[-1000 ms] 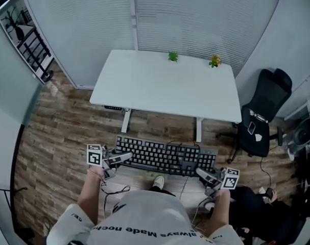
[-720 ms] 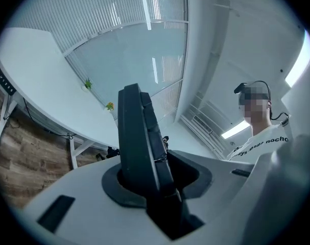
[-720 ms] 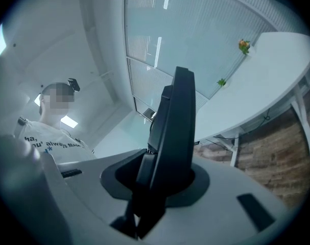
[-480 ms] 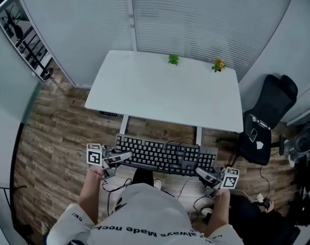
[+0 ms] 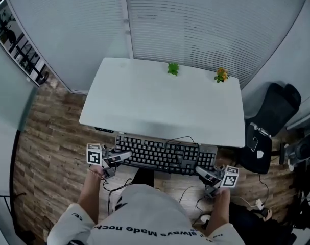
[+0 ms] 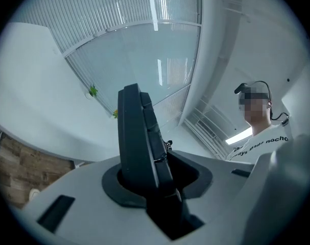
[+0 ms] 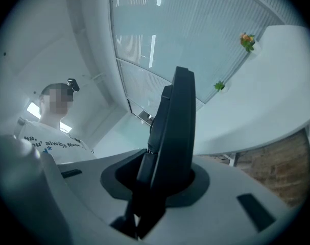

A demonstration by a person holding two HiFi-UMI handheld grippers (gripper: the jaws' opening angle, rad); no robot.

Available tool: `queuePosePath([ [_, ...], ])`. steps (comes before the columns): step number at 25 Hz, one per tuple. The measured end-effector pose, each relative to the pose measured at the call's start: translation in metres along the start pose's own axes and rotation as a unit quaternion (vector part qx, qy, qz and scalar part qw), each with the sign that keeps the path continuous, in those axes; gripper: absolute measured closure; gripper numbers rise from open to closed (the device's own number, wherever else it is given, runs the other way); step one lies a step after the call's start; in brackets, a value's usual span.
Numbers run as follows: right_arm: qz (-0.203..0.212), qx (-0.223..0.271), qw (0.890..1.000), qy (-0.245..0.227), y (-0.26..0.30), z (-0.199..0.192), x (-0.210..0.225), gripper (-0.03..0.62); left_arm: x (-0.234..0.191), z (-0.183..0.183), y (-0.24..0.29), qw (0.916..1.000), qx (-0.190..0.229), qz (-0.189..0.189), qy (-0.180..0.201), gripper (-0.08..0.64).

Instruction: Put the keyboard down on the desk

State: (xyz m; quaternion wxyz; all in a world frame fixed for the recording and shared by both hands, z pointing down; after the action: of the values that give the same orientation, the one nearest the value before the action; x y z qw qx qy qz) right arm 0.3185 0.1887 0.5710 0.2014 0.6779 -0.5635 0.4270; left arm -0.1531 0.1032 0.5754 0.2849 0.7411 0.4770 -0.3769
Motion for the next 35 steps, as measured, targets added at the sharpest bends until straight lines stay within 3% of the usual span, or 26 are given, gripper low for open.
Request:
queuePosePath([
  [16, -0.012, 0.007, 1.000, 0.011, 0.084, 0.141, 0.114, 0.476, -0.108, 0.169, 0.056, 0.9999, -0.014, 0.003, -0.008, 0.416],
  [24, -0.017, 0.007, 1.000, 0.017, 0.101, 0.183, 0.155, 0.476, -0.147, 0.211, 0.080, 0.9997, -0.018, 0.003, -0.014, 0.416],
  [35, -0.021, 0.006, 0.999, 0.034, 0.106, 0.207, 0.183, 0.476, -0.169, 0.230, 0.098, 0.9995, -0.018, 0.018, -0.019, 0.414],
])
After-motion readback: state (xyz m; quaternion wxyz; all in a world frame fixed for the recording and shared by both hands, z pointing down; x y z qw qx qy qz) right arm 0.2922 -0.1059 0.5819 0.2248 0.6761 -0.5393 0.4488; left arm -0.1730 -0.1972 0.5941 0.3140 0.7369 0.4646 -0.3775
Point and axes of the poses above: the fingertips, and each gripper's own axes: y forward along the fingers, x to its right, z out of its top, the point moved 10 cm from there along -y, backward along the fingers, and after that the axes turned 13 degrees about z, right-handed, at the moved point
